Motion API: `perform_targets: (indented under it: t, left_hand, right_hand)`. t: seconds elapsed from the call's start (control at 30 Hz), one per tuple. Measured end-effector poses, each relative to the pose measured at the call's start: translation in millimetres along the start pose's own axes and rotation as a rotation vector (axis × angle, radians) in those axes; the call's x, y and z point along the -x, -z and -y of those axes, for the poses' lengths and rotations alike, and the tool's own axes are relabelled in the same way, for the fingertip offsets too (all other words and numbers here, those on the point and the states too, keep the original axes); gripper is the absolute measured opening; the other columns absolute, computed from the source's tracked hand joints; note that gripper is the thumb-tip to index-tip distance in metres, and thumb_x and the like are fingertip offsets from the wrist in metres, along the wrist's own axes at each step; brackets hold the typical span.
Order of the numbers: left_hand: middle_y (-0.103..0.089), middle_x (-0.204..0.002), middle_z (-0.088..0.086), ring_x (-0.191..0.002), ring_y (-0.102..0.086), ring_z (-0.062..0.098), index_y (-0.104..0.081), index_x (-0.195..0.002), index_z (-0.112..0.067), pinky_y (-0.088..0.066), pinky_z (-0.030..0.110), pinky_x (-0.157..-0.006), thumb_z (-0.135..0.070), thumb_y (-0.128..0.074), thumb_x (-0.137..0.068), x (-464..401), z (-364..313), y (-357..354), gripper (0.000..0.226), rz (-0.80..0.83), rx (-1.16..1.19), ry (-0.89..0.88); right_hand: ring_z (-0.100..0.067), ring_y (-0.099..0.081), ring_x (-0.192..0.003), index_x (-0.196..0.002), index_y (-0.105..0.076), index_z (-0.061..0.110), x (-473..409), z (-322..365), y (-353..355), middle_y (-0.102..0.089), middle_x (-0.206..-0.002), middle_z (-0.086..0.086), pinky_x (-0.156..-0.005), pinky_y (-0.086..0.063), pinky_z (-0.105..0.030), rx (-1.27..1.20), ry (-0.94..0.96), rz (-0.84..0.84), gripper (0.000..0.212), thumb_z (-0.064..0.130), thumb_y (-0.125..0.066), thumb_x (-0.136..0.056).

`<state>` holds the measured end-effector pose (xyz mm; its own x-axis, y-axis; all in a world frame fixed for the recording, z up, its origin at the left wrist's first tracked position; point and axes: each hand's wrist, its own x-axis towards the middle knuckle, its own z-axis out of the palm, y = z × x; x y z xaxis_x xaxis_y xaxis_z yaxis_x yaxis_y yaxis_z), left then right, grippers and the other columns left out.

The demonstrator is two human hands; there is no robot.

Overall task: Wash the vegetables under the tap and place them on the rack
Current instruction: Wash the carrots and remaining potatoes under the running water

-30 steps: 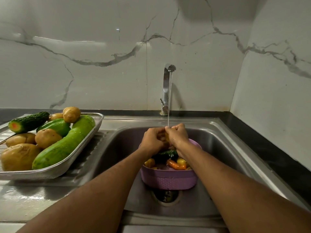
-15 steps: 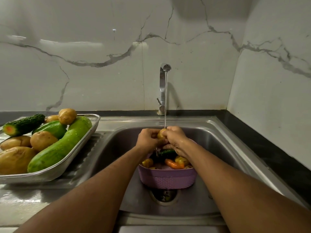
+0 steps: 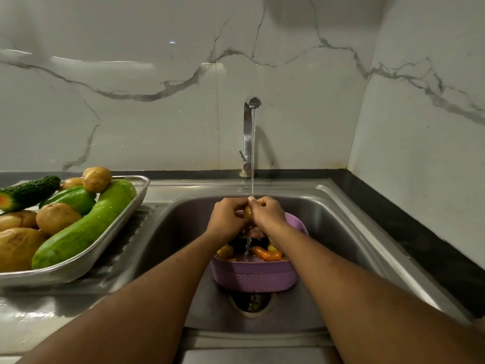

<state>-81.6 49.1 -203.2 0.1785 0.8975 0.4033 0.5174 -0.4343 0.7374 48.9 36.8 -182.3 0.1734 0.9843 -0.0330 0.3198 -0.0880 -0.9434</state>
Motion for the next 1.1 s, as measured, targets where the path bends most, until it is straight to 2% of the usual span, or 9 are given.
perform_targets:
  t: [0.13, 0.27, 0.43, 0.67, 0.73, 0.8, 0.93, 1.03, 1.1]
  left_hand:
    - [-0.076, -0.101, -0.007, -0.098, -0.072, 0.007, -0.075, -0.115, -0.023, -0.060, 0.023, -0.082, 0.002, -0.074, -0.087, 6, -7, 3, 0.037, -0.055, 0.087, 0.045]
    - [-0.076, -0.094, -0.006, -0.090, -0.073, 0.005, -0.077, -0.108, -0.021, -0.059, 0.015, -0.072, 0.002, -0.077, -0.084, 8, -7, 9, 0.033, -0.062, 0.119, 0.119]
    - [-0.079, -0.092, -0.005, -0.089, -0.075, 0.008, -0.077, -0.108, -0.022, -0.063, 0.036, -0.085, -0.012, -0.083, -0.084, 5, 3, 12, 0.027, -0.031, 0.146, 0.199]
    - [-0.078, -0.085, -0.008, -0.082, -0.075, 0.003, -0.077, -0.096, -0.024, -0.064, 0.034, -0.082, -0.014, -0.074, -0.092, 2, -3, 10, 0.012, -0.065, 0.087, 0.047]
    - [-0.077, -0.086, -0.008, -0.082, -0.074, 0.003, -0.076, -0.098, -0.024, -0.064, 0.035, -0.082, -0.017, -0.072, -0.094, 1, -2, 10, 0.009, -0.058, 0.045, 0.022]
    - [-0.076, -0.084, -0.007, -0.080, -0.073, 0.002, -0.075, -0.097, -0.024, -0.063, 0.035, -0.081, -0.018, -0.069, -0.096, 2, -2, 8, 0.008, -0.035, 0.003, 0.000]
    - [-0.075, -0.085, -0.009, -0.080, -0.072, 0.000, -0.075, -0.102, -0.025, -0.063, 0.032, -0.082, -0.019, -0.069, -0.097, 3, -9, 1, 0.010, -0.016, -0.035, -0.055]
    - [-0.075, -0.091, -0.013, -0.087, -0.071, -0.003, -0.075, -0.108, -0.027, -0.060, 0.023, -0.083, -0.017, -0.073, -0.092, 6, -11, 1, 0.019, -0.077, -0.014, -0.047]
    - [-0.075, -0.095, -0.015, -0.091, -0.071, -0.003, -0.075, -0.114, -0.026, -0.059, 0.018, -0.082, -0.012, -0.078, -0.088, 8, -10, 5, 0.030, -0.136, 0.023, -0.024]
  right_hand:
    - [-0.019, -0.068, -0.072, -0.124, -0.061, 0.023, 2, 4, -4, -0.070, -0.098, -0.006, -0.054, -0.054, -0.025, -0.055, -0.014, 0.061, 0.029, 0.042, -0.045, -0.109]
    - [-0.019, -0.065, -0.071, -0.134, -0.058, 0.021, 2, 9, -2, -0.067, -0.094, -0.008, -0.052, -0.051, -0.023, -0.047, -0.013, 0.136, 0.029, 0.031, -0.043, -0.111]
    - [-0.017, -0.068, -0.071, -0.153, -0.041, 0.022, 1, 10, 2, -0.070, -0.097, -0.013, -0.055, -0.057, -0.024, -0.055, -0.008, 0.209, 0.044, 0.018, -0.043, -0.110]
    - [-0.015, -0.066, -0.064, -0.135, -0.061, 0.020, -11, 7, 0, -0.072, -0.104, -0.010, -0.047, -0.049, -0.019, 0.016, 0.183, 0.023, 0.033, 0.029, -0.057, -0.103]
    - [-0.016, -0.068, -0.072, -0.128, -0.064, 0.022, -11, 5, -3, -0.072, -0.105, -0.007, -0.053, -0.055, -0.026, 0.045, 0.196, -0.012, 0.029, 0.035, -0.058, -0.102]
    - [-0.018, -0.069, -0.082, -0.114, -0.066, 0.026, -10, 5, -5, -0.071, -0.100, -0.001, -0.068, -0.061, -0.036, 0.107, 0.190, -0.069, 0.026, 0.046, -0.054, -0.103]
    - [-0.011, -0.067, -0.073, -0.099, -0.065, 0.024, -5, 4, 1, -0.068, -0.086, 0.004, -0.061, -0.054, -0.027, 0.087, 0.158, -0.175, 0.036, 0.057, -0.050, -0.102]
    - [-0.015, -0.071, -0.071, -0.101, -0.066, 0.024, -5, 5, 1, -0.070, -0.089, 0.002, -0.060, -0.061, -0.030, 0.026, 0.139, -0.154, 0.028, 0.050, -0.055, -0.103]
    - [-0.022, -0.071, -0.087, -0.112, -0.066, 0.022, -5, 9, -3, -0.068, -0.100, -0.003, -0.068, -0.065, -0.036, -0.050, 0.087, -0.054, 0.022, 0.040, -0.053, -0.106]
